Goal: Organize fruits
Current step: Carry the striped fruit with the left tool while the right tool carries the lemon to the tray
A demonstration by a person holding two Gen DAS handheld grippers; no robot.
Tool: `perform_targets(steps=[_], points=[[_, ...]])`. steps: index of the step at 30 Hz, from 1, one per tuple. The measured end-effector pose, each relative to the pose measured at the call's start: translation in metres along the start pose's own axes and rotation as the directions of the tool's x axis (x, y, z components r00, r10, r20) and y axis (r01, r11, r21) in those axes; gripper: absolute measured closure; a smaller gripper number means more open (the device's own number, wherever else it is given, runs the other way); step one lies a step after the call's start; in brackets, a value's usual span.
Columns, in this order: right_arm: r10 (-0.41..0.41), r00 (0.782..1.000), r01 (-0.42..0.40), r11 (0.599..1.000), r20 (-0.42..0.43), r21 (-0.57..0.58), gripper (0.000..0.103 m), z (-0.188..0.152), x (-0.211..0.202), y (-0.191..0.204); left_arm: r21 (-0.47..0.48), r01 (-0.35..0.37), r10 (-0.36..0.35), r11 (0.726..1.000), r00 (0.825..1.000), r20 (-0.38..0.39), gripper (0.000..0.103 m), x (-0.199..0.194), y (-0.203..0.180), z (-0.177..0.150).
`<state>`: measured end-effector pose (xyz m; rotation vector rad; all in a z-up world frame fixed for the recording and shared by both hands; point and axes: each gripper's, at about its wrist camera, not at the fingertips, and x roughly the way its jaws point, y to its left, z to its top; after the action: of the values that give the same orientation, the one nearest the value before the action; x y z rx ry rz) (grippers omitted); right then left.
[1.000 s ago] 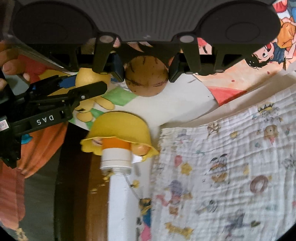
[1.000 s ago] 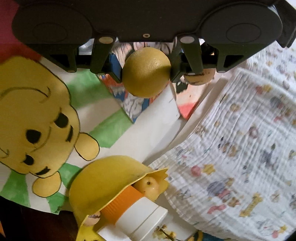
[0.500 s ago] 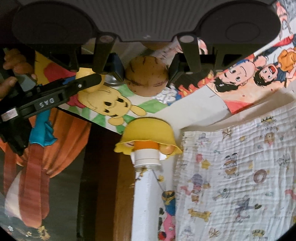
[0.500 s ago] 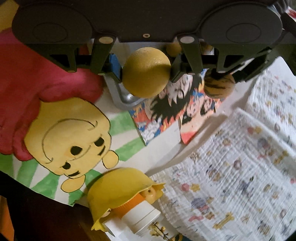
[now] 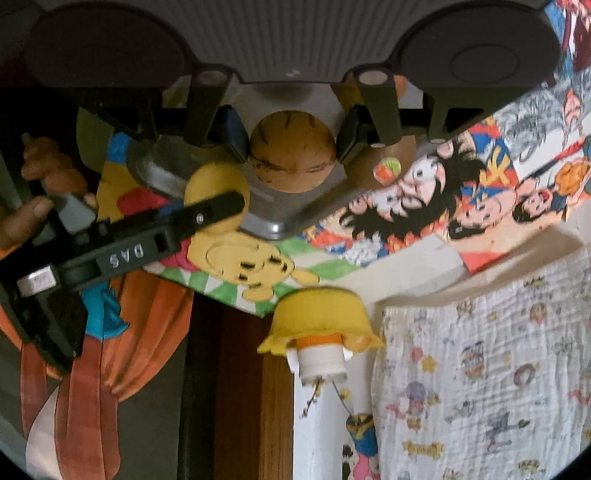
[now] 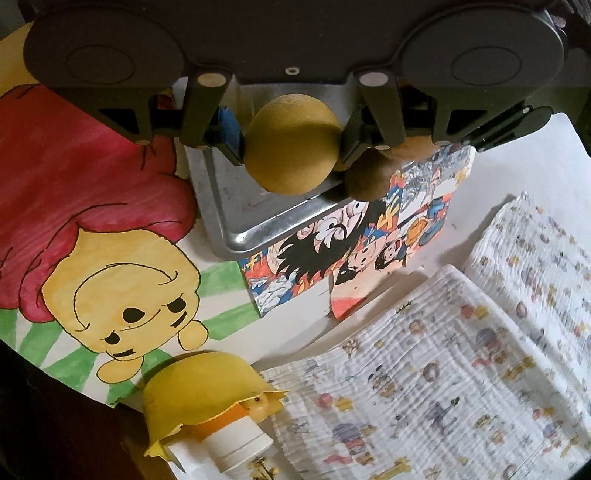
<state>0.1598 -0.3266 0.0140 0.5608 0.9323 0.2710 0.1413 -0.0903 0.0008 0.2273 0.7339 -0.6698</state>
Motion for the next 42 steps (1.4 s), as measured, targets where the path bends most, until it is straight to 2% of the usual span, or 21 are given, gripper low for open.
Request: perform_targets(steps=[6, 24, 33, 42], points=[[0.006, 1.000, -0.006, 1.000, -0.010, -0.018, 0.045, -0.006, 0.001, -0.001, -0.024, -0.035, 0.034, 0.999, 0.998, -0.058, 0.047, 0.004, -0.007, -0.009], [0.002, 1.000, -0.003, 0.998, -0.012, -0.063, 0.045, -0.012, 0.004, 0.001, -0.031, -0.062, 0.059, 0.998, 0.993, -0.098, 0.046, 0.012, -0.017, -0.016], [-0.003, 1.000, 0.002, 0.996, -0.016, -0.087, 0.045, -0.001, 0.020, 0.010, -0.023, -0.064, 0.062, 0.998, 0.994, -0.094, 0.046, 0.012, -0.016, -0.016], [-0.003, 1.000, 0.005, 0.994, 0.019, -0.112, 0.044, 0.000, 0.027, 0.011, 0.000, -0.095, 0.095, 0.995, 0.993, -0.065, 0.046, 0.012, -0.023, -0.020]])
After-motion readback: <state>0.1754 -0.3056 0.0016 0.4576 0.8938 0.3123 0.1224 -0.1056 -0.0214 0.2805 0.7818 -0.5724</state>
